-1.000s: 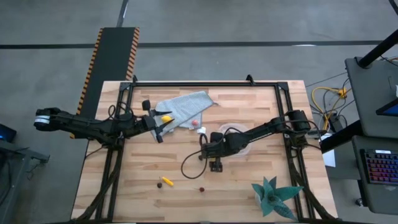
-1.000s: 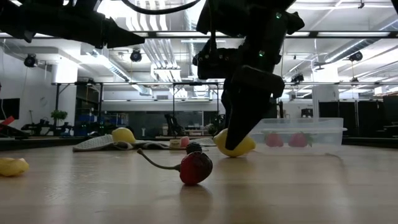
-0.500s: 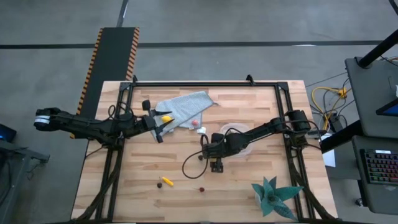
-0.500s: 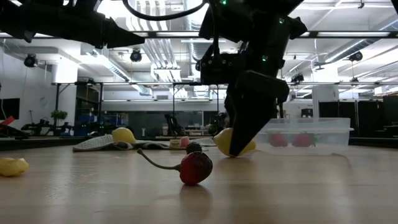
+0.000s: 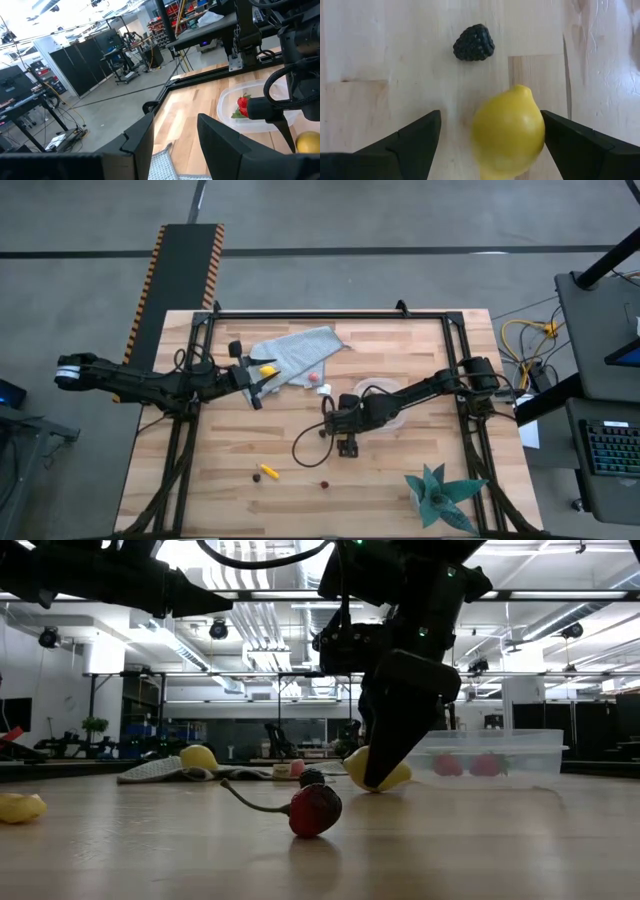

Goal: Pick and placing Produce into tupperware
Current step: Put the bottom lemon into the transparent container

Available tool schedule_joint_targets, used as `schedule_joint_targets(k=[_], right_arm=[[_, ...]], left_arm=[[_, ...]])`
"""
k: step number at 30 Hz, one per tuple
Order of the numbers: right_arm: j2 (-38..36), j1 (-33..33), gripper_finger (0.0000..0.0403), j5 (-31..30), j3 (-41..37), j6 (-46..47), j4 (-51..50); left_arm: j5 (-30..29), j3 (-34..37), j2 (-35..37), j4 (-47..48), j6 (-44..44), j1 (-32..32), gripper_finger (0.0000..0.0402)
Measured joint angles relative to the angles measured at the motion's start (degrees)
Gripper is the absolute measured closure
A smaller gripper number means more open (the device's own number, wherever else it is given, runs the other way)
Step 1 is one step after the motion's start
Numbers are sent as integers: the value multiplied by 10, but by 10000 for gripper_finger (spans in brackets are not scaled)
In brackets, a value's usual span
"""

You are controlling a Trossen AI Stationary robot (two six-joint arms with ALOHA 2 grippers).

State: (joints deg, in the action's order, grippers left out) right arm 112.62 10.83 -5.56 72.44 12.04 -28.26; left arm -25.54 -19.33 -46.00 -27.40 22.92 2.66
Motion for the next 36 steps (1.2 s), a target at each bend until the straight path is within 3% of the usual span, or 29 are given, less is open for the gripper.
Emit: schedule_joint_targets(k=[8, 19, 36], right_arm=[[0, 0, 88, 0, -1, 0, -3], [0, 0, 209, 0, -1, -7, -3], [-1, 4, 209, 15, 3, -7, -16]], left_arm=[[0, 0, 0, 0, 0, 0, 265], [0, 0, 0, 0, 0, 0, 265], [0, 0, 0, 0, 0, 0, 265]])
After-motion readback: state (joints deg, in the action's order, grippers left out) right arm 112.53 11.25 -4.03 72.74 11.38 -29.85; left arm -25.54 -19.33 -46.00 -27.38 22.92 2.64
